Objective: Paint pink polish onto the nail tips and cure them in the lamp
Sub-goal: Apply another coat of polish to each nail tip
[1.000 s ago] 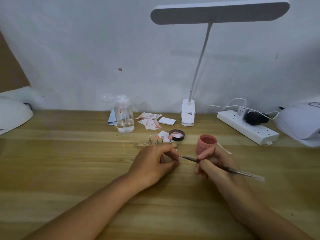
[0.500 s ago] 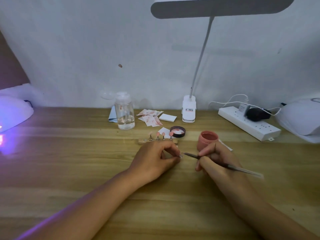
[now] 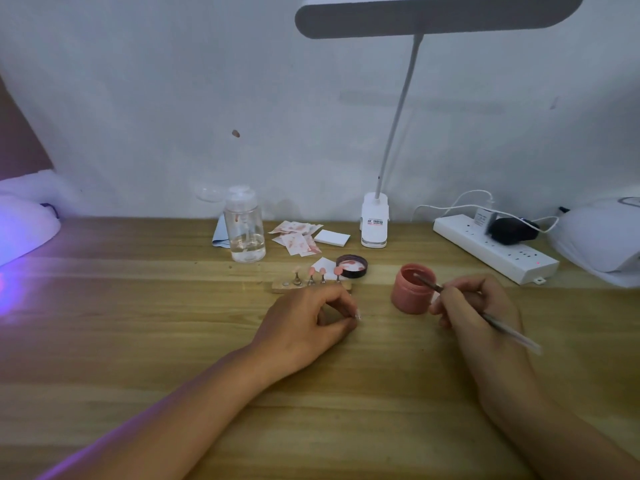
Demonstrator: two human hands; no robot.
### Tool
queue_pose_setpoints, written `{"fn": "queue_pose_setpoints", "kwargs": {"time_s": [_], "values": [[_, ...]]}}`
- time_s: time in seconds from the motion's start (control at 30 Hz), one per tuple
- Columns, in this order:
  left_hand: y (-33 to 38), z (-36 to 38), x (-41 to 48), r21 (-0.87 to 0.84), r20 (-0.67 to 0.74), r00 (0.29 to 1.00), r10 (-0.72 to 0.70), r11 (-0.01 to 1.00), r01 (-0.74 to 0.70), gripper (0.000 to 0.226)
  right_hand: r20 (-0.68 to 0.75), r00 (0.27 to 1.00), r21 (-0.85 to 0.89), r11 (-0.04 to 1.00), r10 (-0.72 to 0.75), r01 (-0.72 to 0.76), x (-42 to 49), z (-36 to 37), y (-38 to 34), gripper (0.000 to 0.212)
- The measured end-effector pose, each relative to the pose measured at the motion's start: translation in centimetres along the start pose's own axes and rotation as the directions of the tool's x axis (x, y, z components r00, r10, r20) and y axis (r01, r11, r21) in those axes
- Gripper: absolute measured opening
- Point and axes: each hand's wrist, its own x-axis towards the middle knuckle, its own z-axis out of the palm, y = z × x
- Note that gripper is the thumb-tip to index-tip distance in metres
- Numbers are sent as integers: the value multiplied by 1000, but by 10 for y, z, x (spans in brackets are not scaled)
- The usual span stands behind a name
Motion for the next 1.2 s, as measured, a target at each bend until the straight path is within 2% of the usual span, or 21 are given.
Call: {"fn": "queue_pose_setpoints", "kwargs": {"time_s": [0.3,0.57,0.9,1.0,1.07,1.13,1.2], "values": [[-1,2,-1,-1,-2,1000,3,1000,-3,16,38,999,-48,999,17,-16,1,0,5,15],[-1,2,0,4,-4,1000,-1,1000,1,17,49,999,-57,998,9,-6,2,-1,8,15],[-1,1,1,-8,-12,999,-39,999,39,20,85,987,31,990,-138,136,-4,-1,1,15],[-1,1,0,6,-9,999,-47,999,47,18,153,970,146,975,-191,169,-10,2,-3,18],[0,1,1,19,-9,999,-49,999,49,17,242,945,178,968,-220,180,-16,5,-4,13],[0,1,1,17,-14,999,-40,999,40,19,325,924,179,973,-200,148,-21,9,-5,4],[0,0,1,7,-22,999,-33,999,33,20,355,920,180,978,-164,105,-23,13,-5,4]]}}
